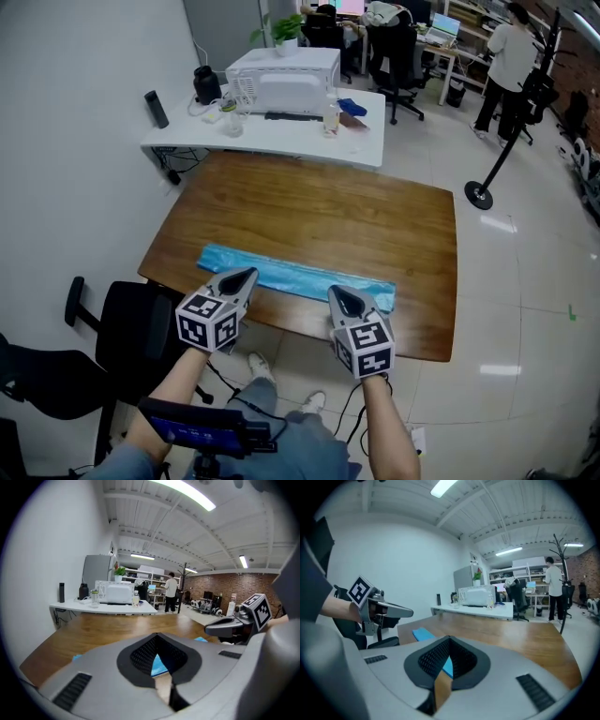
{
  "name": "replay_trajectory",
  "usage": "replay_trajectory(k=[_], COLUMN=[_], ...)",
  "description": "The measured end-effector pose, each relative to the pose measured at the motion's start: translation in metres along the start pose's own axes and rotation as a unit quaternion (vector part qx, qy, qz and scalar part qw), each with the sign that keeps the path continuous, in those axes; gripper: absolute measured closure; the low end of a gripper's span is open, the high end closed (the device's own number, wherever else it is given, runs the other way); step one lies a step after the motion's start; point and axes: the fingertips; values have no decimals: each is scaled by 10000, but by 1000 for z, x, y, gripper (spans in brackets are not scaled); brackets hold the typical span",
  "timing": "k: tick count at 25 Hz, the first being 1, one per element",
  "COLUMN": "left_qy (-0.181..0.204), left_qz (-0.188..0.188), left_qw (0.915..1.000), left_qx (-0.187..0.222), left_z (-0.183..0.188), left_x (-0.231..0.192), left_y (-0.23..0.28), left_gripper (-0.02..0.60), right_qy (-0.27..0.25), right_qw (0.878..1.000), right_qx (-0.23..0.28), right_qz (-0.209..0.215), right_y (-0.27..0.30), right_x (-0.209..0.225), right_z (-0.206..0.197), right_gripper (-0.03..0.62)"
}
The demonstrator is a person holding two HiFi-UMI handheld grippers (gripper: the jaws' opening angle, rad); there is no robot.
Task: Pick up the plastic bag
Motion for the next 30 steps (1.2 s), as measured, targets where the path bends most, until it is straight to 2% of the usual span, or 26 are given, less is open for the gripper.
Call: replay_trajectory(k=[3,9,15,20,30], left_qy=[167,368,432,595,525], left_qz=[-213,-546,-677,-753,-1020], left_qw=[9987,9910,9869,9826,9778], left_qx=[434,1161,1398,1593,1755], left_z=[27,71,79,83,89], left_x=[22,44,43,46,55], left_y=[-14,-39,-61,-77,-84], left_gripper=[574,574,574,575,575], right_qy=[-103,-187,-266,-278,-366], right_qw=[9977,9922,9890,9891,9891], right_qx=[568,1160,1442,1442,1421], right_qz=[355,420,201,129,-119], right_y=[-11,-29,-34,-35,-46], right_x=[-29,-68,-100,-123,-131], right_z=[33,79,101,104,109], right_gripper=[591,591,591,591,591])
Point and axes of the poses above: the fingertips, and each gripper's own axes: y forward along the fingers, x to its right, z out of its top, and after that the axes turned 3 degrees about x, right-handed
